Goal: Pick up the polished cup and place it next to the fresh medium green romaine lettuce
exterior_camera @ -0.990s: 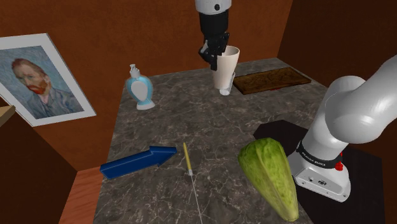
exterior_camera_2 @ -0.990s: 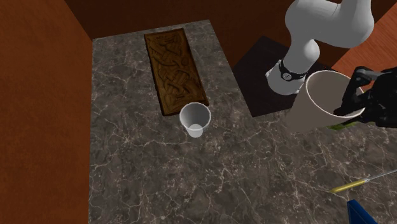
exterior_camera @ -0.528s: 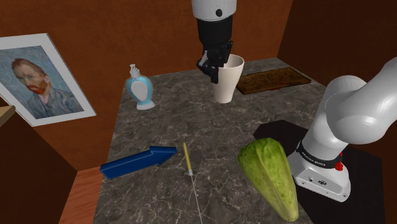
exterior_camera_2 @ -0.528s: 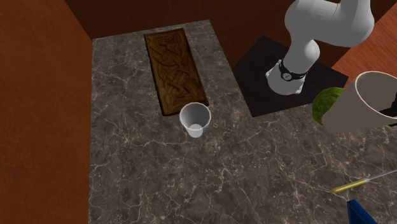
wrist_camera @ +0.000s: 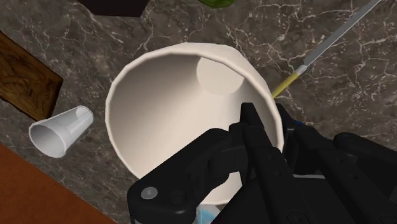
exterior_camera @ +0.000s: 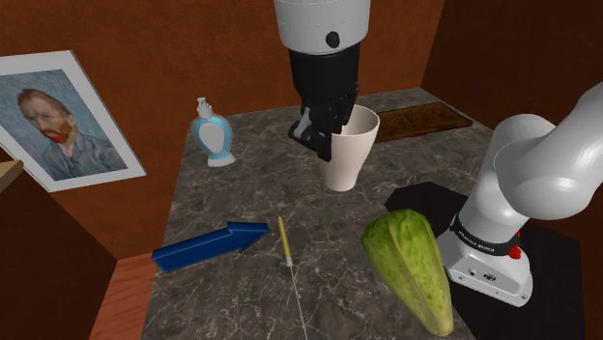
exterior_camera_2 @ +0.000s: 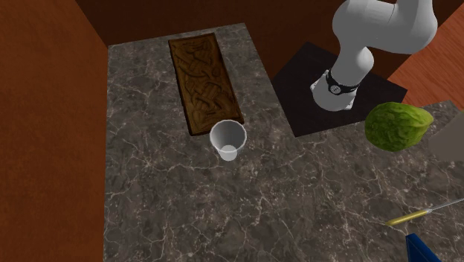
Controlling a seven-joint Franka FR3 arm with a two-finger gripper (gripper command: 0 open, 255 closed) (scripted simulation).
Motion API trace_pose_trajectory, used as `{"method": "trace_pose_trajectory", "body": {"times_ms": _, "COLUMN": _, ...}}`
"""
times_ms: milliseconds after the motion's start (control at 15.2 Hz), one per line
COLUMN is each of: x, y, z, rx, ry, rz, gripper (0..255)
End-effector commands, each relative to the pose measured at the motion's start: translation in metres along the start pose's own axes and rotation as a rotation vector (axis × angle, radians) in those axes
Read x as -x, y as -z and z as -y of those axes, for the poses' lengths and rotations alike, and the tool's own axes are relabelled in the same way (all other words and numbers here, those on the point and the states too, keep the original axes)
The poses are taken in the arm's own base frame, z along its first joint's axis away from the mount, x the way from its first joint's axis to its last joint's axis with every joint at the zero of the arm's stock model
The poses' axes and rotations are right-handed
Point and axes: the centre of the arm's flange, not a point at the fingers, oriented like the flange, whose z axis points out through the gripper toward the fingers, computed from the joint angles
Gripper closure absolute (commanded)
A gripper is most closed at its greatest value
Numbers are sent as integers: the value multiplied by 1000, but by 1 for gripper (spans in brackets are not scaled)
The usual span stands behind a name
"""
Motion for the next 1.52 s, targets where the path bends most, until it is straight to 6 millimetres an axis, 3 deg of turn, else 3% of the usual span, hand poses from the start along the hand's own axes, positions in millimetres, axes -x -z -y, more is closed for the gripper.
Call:
{"method": "trace_pose_trajectory", "body": {"times_ms": 0, "x": 20, "y": 3, "z": 20, "rx": 0, "ry": -2, "rz": 0, "gripper": 255}}
{"method": "trace_pose_trajectory", "body": {"times_ms": 660, "x": 98, "y": 28, "z": 128, "rx": 0, "ry": -2, "rz": 0, "gripper": 255}}
{"method": "trace_pose_trajectory", "body": {"times_ms": 1452, "x": 101, "y": -34, "z": 140, "rx": 0, "ry": -2, "rz": 0, "gripper": 255}}
